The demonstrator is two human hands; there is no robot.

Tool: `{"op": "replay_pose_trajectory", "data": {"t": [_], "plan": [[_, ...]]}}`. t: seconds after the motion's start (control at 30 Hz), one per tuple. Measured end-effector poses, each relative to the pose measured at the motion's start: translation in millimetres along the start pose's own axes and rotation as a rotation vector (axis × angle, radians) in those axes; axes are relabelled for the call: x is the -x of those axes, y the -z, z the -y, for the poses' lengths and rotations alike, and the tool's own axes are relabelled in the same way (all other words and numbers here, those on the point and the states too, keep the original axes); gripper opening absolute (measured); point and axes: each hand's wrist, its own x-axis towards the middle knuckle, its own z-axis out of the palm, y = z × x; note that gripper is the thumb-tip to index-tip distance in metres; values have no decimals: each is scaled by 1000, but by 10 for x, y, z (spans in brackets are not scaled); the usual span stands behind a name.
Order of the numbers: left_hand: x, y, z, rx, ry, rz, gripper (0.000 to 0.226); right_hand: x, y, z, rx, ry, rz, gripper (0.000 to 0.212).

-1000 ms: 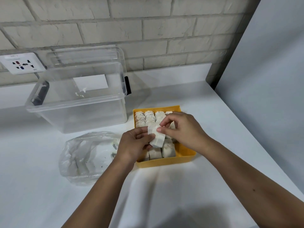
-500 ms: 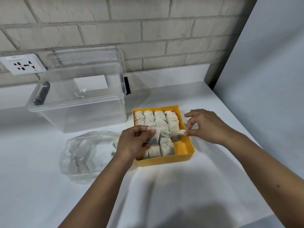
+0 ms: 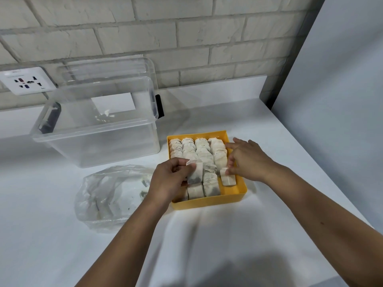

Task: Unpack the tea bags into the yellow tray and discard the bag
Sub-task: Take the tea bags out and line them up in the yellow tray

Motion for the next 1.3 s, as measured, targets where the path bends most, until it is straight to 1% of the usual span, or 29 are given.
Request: {"op": "replay_pose_trajectory", "data": {"t": [0.13,0.23,0.33,0.4,0.5,0.57,0.63,0.7,0.77,0.9,1.0,1.07,1.13,1.23,1.3], "plan": [[-6,-3,5,24,4,10,14,-129,-86,8,126,-13,-178,18],[0,0,1,26,2,16,14,-176,-143,13,147,-42,-207,20],[1,-1,-5,33,2,15,14,-175,-167,7,150,-55,-193,22],[0,4,-12,47,5,13,16,-133,-143,16,99,-52,-231,28],[7,-7,-31,37,-12,21,15,-2,3,136,-126,1,-349,36],[8,-32,-38,7,-33,29,11,78,97,271,-252,66,-334,34],[20,-61,-53,-24,-55,40,8,116,115,381,-278,119,-316,28],[33,-79,-64,-58,-86,45,4,136,103,429,-311,149,-354,19],[47,-75,-70,-98,-113,36,4,156,96,434,-307,144,-379,18],[70,-23,-68,-153,-141,-6,6,226,131,378,-208,95,-335,14],[48,55,-57,-268,-195,-123,7,306,149,268,-160,29,-268,15],[20,133,-15,-380,-240,-204,16,339,127,183,-118,-10,-208,17],[-2,195,31,-455,-271,-250,25,343,78,97,-110,-30,-145,18],[-21,231,73,-525,-246,-247,37,313,-19,25,-89,-54,-75,19],[-30,228,93,-557,-195,-221,42,268,-80,8,-37,-73,-84,20]]}}
